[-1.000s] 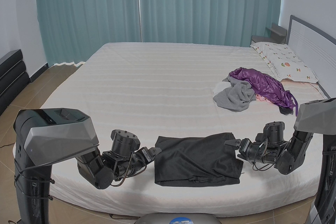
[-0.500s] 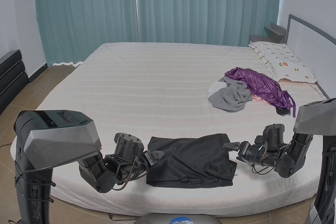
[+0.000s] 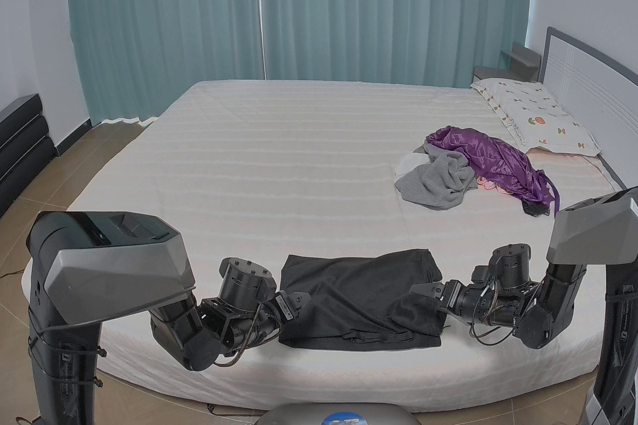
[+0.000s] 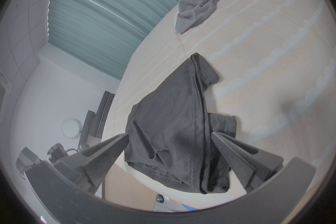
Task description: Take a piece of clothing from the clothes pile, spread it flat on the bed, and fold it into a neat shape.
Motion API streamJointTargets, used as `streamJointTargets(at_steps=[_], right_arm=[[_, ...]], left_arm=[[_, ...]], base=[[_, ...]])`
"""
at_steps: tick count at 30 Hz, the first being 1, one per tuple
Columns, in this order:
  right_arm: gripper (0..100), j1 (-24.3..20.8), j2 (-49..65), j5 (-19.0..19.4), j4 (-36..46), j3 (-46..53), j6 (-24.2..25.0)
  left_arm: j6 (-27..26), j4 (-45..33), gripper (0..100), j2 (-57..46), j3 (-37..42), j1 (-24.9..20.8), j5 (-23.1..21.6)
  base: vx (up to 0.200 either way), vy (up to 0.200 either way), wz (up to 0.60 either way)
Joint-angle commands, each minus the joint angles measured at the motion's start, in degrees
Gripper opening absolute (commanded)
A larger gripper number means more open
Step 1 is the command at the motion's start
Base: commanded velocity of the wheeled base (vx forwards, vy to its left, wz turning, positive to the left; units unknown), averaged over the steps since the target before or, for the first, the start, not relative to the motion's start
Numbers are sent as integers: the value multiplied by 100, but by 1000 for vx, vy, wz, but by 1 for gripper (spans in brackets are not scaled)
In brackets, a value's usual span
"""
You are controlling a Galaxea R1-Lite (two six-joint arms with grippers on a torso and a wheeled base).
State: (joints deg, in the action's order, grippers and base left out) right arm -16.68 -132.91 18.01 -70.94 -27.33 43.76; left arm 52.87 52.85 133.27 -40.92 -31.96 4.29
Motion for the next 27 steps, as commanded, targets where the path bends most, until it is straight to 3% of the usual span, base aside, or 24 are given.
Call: streamJointTargets(at_steps=[1,15,16,27], right_arm=[[100,-37,-191,-16,-8,17,-193],[100,-81,-217,1,-8,140,-623],[0,-90,-253,-8,-8,149,-685],[0,50,-165,-43,-8,483,-1283]], left_arm=[[4,6,100,-29,-3,50,2],[22,-2,100,-29,-30,94,2],[22,-2,100,-29,-30,103,2],[22,-38,100,-38,-12,173,-7]], base=[[0,0,0],[0,0,0],[0,0,0],[0,0,0]])
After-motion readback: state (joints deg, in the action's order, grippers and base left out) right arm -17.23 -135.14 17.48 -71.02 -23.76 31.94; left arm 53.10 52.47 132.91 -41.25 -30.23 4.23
